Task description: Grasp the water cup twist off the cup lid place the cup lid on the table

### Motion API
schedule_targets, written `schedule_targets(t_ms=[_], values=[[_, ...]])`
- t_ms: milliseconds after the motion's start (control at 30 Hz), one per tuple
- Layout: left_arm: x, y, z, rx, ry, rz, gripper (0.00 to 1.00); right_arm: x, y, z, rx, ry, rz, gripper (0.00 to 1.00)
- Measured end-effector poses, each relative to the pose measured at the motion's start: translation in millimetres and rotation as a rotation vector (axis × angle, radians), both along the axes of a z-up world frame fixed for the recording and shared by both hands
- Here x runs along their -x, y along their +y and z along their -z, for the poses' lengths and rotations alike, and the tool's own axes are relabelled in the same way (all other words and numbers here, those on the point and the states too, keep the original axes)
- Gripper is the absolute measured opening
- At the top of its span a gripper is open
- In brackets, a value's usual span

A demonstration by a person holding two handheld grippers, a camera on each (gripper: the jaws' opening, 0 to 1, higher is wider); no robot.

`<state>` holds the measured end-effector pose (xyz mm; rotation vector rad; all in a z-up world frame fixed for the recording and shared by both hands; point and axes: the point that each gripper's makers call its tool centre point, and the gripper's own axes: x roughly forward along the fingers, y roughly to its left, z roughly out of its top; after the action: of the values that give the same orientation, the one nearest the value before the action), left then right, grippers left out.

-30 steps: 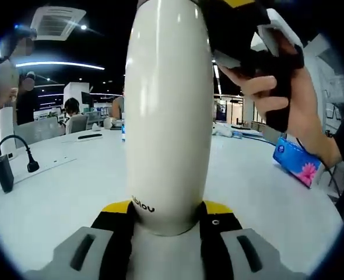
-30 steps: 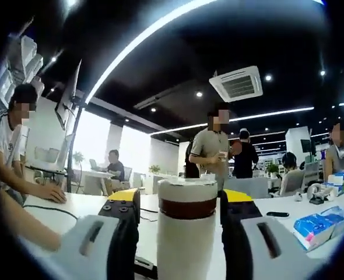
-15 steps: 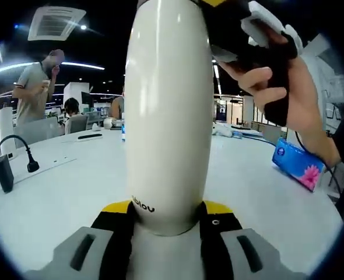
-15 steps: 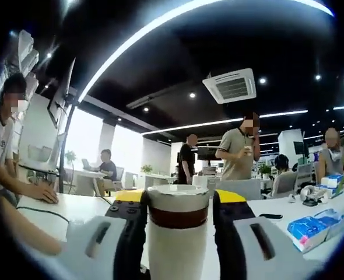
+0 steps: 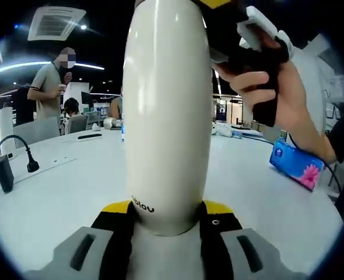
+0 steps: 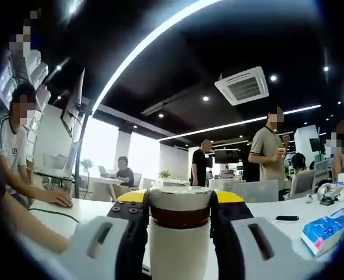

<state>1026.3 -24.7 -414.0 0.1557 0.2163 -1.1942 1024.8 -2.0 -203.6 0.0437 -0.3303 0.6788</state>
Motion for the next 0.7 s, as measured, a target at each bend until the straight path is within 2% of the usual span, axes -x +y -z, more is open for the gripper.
schedule_targets(t_ms=[333, 700], values=[[0.0, 0.2, 0.6, 0.0, 0.0, 0.002, 0.46, 6.6, 9.7, -0.2, 0.026, -0.048, -0.171, 0.44], [-1.5, 0.3, 0.9, 0.0, 0.0, 0.002, 0.46, 0.9, 7.0, -1.2, -0.058, -0.006, -0.418, 0.44]])
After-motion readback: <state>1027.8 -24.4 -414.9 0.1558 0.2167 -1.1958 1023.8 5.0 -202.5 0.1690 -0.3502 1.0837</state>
